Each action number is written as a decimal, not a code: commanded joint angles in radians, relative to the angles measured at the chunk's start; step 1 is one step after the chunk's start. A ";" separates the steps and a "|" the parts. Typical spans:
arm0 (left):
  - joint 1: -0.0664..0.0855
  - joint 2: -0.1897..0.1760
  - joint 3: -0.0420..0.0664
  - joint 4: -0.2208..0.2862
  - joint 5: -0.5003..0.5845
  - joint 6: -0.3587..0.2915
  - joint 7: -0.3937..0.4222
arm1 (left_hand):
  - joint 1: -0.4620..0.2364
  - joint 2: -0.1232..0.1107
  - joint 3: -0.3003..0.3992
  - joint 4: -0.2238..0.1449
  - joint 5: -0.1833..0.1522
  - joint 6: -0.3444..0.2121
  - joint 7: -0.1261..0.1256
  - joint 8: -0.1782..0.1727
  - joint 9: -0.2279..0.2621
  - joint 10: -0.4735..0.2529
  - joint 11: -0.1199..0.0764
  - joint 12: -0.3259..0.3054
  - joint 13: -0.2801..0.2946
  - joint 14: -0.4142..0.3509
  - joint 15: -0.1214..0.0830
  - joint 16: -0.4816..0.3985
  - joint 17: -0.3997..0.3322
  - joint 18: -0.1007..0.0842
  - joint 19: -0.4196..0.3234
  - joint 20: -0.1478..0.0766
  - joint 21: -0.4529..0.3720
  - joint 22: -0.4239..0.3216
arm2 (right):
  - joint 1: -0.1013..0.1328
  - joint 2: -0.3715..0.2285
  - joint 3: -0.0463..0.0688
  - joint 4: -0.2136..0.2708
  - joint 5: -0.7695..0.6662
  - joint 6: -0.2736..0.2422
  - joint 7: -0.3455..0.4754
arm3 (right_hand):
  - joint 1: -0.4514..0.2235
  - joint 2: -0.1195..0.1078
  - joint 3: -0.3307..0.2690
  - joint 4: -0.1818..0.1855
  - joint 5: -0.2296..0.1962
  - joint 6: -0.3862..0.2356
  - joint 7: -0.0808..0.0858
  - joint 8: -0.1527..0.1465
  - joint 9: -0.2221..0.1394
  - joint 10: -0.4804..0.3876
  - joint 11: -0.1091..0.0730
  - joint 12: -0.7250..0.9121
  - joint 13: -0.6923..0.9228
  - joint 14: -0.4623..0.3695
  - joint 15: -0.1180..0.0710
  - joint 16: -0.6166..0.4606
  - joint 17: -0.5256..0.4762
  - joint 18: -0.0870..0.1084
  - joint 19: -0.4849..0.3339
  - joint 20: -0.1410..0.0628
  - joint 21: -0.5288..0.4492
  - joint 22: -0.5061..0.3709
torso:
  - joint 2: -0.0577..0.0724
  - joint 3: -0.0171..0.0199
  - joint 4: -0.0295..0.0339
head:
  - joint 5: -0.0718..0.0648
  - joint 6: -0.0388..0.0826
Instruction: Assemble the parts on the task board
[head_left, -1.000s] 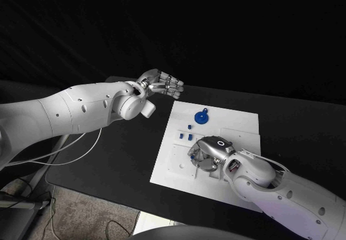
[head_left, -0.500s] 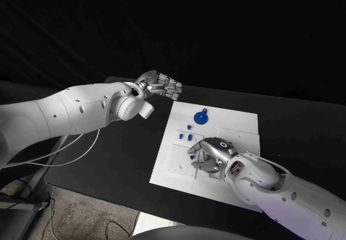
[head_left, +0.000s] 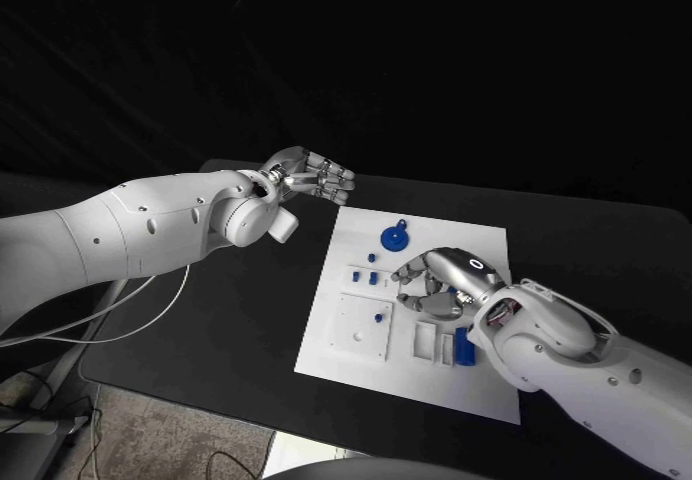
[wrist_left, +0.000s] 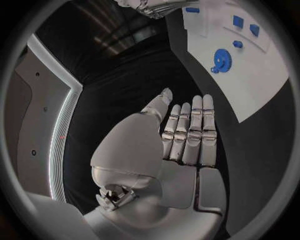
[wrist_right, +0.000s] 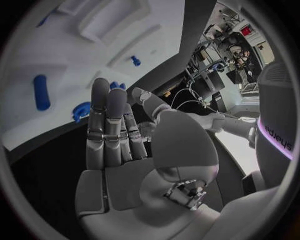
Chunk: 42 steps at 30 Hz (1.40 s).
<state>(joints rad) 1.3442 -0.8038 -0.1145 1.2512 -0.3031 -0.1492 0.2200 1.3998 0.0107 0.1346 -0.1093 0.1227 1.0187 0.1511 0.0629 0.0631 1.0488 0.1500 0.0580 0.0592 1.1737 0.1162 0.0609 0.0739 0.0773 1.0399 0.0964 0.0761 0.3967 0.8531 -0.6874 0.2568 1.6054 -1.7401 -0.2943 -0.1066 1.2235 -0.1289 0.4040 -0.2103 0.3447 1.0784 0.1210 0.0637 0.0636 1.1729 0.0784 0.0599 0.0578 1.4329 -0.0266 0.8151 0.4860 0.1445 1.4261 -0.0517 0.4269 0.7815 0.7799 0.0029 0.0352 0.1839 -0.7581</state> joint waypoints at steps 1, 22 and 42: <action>0.002 -0.004 0.000 0.001 0.004 0.008 0.019 | 0.001 -0.001 0.003 0.002 0.000 0.006 -0.002 0.001 0.000 0.004 -0.004 0.005 -0.001 -0.003 -0.001 0.002 0.001 0.008 0.009 0.000 -0.003 -0.001 | 0.012 -0.035 0.027 0.020 0.100 0.087 0.015 | -0.008 0.002 0.009 0.001 -0.014 0.000 0.002 -0.002 0.000 0.008 -0.002 0.000 0.001 0.001 -0.007 0.005 0.003 -0.009 0.007 -0.002 -0.002 0.002 | 0.000 0.0002 -0.0008 | -0.016 0.005; 0.001 -0.013 -0.004 0.001 0.004 0.005 0.057 | -0.006 -0.005 0.043 0.002 0.007 0.033 -0.017 -0.001 0.000 0.054 -0.022 0.002 -0.001 -0.001 -0.006 0.002 0.001 0.003 0.005 -0.007 0.002 0.010 | 0.071 -0.140 0.084 -0.011 0.042 0.374 -0.090 | 0.173 -0.044 -0.367 0.282 -0.112 -0.188 -0.047 -0.005 -0.005 -0.188 0.042 0.002 0.001 -0.012 0.027 -0.014 -0.012 0.011 0.045 0.030 -0.092 -0.093 | 0.000 -0.0001 -0.0025 | -0.044 0.005; 0.001 -0.007 -0.006 -0.002 0.004 0.007 0.036 | -0.012 -0.013 0.045 0.007 0.008 0.018 -0.006 -0.001 -0.001 0.044 -0.014 0.002 -0.001 -0.002 -0.004 0.002 0.000 0.004 0.004 -0.005 0.002 0.015 | 0.051 -0.098 0.075 -0.026 -0.072 0.334 -0.092 | 0.080 0.003 -0.014 0.054 -0.270 -0.099 -0.028 -0.003 -0.003 -0.075 0.015 0.001 0.000 0.011 0.011 -0.016 -0.015 -0.003 0.052 0.015 -0.063 -0.083 | 0.001 -0.0022 -0.0030 | -0.041 0.001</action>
<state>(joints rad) 1.3441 -0.8132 -0.1209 1.2489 -0.3031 -0.1502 0.2537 1.3944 0.0053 0.1766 -0.1070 0.1267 1.0359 0.1411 0.0629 0.0630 1.0934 0.1340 0.0580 0.0592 1.1737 0.1162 0.0609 0.0737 0.0773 1.0436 0.0927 0.0753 0.4112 0.9056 -0.7886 0.3338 1.5800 -1.7686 0.0469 -0.1925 1.3190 -0.1225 0.3603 -0.1478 0.0781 0.9657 0.0921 0.0636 0.0598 1.0890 0.0945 0.0600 0.0581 1.4384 -0.0145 0.8033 0.4692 0.1372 1.4636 -0.0326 0.3603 0.6941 0.7801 0.0009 0.0335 0.1408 -0.7566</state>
